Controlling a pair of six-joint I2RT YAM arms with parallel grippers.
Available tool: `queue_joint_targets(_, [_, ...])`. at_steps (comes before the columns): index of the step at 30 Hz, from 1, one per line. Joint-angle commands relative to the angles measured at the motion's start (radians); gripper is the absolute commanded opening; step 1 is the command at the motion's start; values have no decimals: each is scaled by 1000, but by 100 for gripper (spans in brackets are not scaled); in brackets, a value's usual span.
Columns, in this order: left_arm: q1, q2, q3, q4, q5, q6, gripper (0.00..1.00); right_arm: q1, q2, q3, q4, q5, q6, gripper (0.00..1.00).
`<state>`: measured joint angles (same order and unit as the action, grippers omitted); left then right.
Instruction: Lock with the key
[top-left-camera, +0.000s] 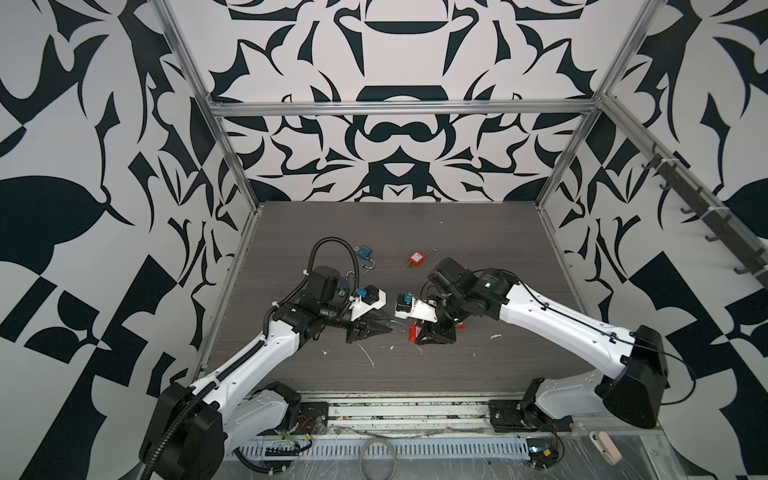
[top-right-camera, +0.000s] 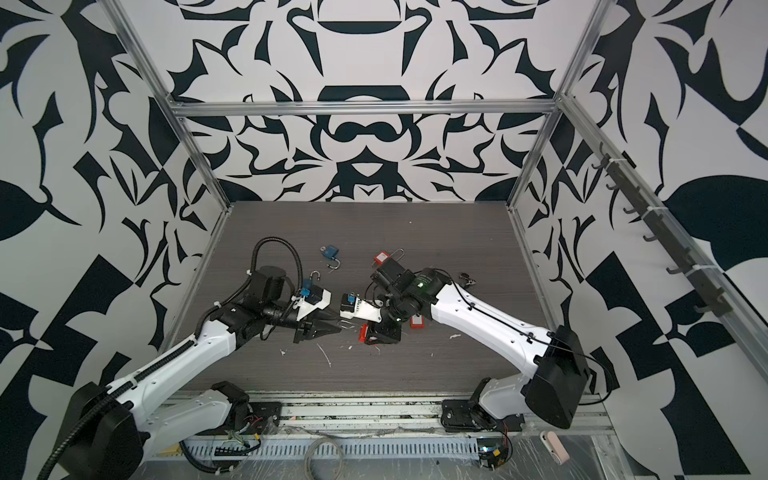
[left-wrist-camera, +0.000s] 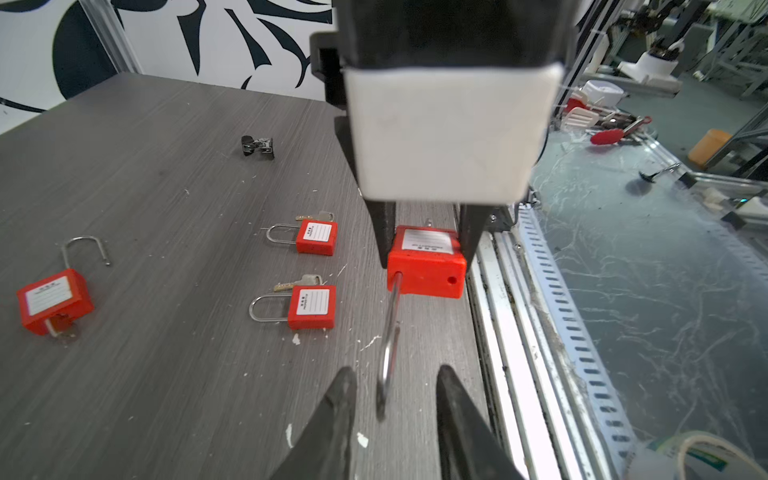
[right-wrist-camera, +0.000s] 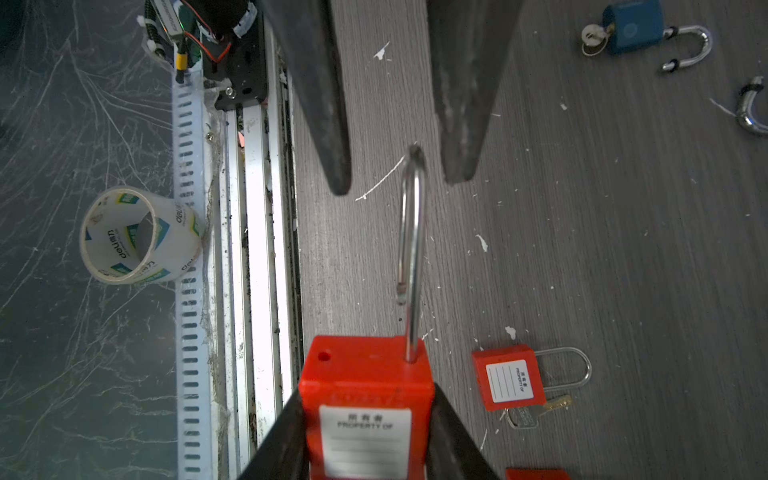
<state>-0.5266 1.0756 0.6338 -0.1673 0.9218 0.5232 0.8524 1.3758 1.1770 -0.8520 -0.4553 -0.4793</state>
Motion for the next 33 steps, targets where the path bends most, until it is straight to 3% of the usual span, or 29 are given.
queue_joint_targets(1, [-17, 3, -13, 18, -25, 36, 36, 4, -21, 32, 5, -29, -22, 20])
queue_joint_targets(5, [-38, 13, -11, 18, -15, 39, 32, 5, -12, 41, 5, -23, -25, 19])
queue_joint_targets(15, [-46, 23, 3, 17, 41, 20, 0, 5, -7, 69, 11, 34, -41, 21])
queue_joint_targets(20, [-47, 4, -26, 64, 57, -58, 0, 5, -21, 72, 38, 71, -47, 47])
queue_joint_targets(25, [-46, -37, -73, 166, 26, -170, 0, 6, -67, 55, 75, 194, -87, 62])
queue_joint_targets(33, [-48, -41, -138, 417, 33, -362, 0, 6, -167, -20, 136, 255, -128, 66])
